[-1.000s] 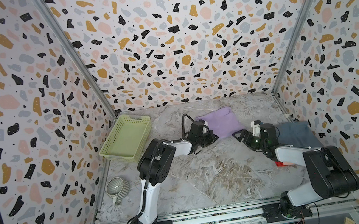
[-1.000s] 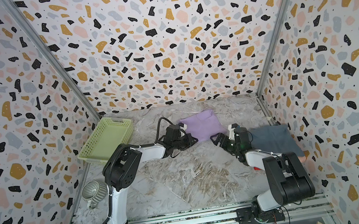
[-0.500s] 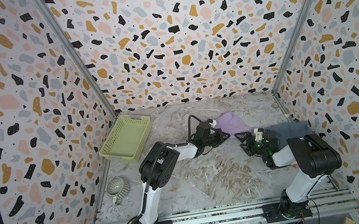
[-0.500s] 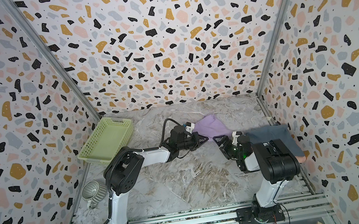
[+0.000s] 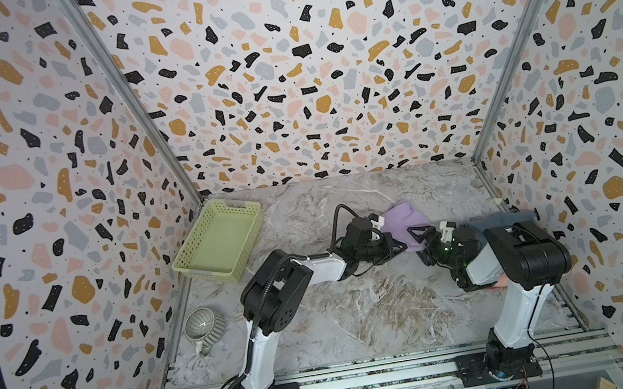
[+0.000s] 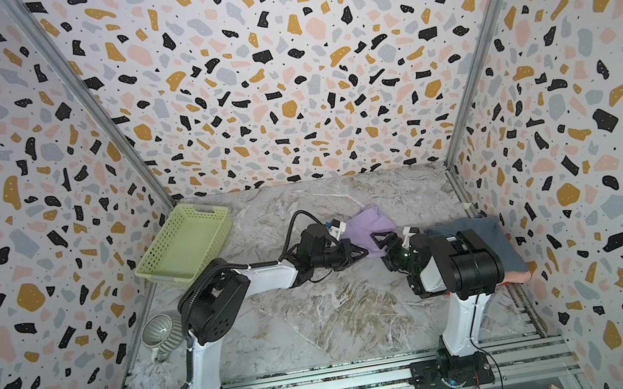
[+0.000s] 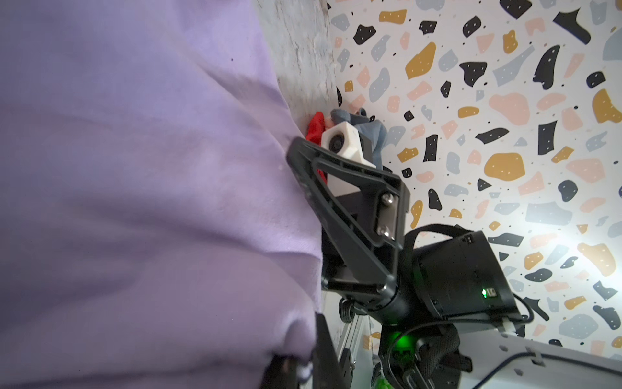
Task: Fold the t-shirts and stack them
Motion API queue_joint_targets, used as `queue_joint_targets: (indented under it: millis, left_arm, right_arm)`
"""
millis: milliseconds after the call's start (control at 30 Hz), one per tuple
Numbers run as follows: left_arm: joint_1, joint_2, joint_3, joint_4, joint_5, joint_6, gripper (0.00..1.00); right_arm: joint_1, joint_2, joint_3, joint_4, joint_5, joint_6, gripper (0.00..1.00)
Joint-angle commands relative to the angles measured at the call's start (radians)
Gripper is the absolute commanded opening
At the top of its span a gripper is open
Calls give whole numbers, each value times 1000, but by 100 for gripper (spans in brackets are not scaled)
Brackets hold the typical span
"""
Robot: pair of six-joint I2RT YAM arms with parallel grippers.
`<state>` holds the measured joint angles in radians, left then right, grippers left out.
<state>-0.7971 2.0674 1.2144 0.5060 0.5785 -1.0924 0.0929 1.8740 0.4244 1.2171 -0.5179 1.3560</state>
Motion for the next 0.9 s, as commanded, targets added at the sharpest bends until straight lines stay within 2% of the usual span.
queue_joint_targets:
  millis: [0,33,100,167,200,233,267,300,367,433,467,500,567,633,867]
  left_arm:
    - [-7,-67,-24,46,51,23,0]
    - [-8,-75,-26,41,56,32,0]
    - [-8,-92,-23,-5,63,76,0]
    - [-7,-109,-16,-81,56,141,0]
    - [-8,-118,-13,-126,48,182,0]
    - [-7,-126,-8,-172,35,226,0]
    - [-7,-132,-3,-217,21,274,2]
    - [-6,-137,1,-248,7,311,10]
    - [-5,-147,-1,-320,-21,355,36]
    - [4,-166,-17,-333,-43,376,57]
    - [12,-183,-31,-323,-52,376,66]
    - [22,-204,-52,-301,-55,374,70]
    - [47,-242,-82,-281,-64,378,77]
    - [72,-282,-105,-295,-80,398,79]
    - [141,-392,-183,-359,-152,470,79]
  right_arm:
    - [6,15,27,-83,34,-28,71]
    - [6,12,36,-103,38,-43,62]
    - [9,-11,61,-184,58,-97,39]
    - [13,-59,100,-332,100,-174,17]
    - [18,-86,129,-421,126,-222,8]
    - [24,-111,157,-505,151,-259,5]
    - [32,-136,193,-599,182,-307,4]
    - [40,-154,231,-679,216,-354,2]
    - [51,-165,312,-811,256,-429,0]
    - [51,-152,390,-902,279,-481,0]
    - [49,-142,425,-937,297,-500,0]
    - [45,-129,461,-964,314,-520,0]
    - [37,-98,534,-1016,336,-555,0]
    - [15,-56,615,-1080,357,-585,0]
    - [-128,64,852,-1275,406,-677,0]
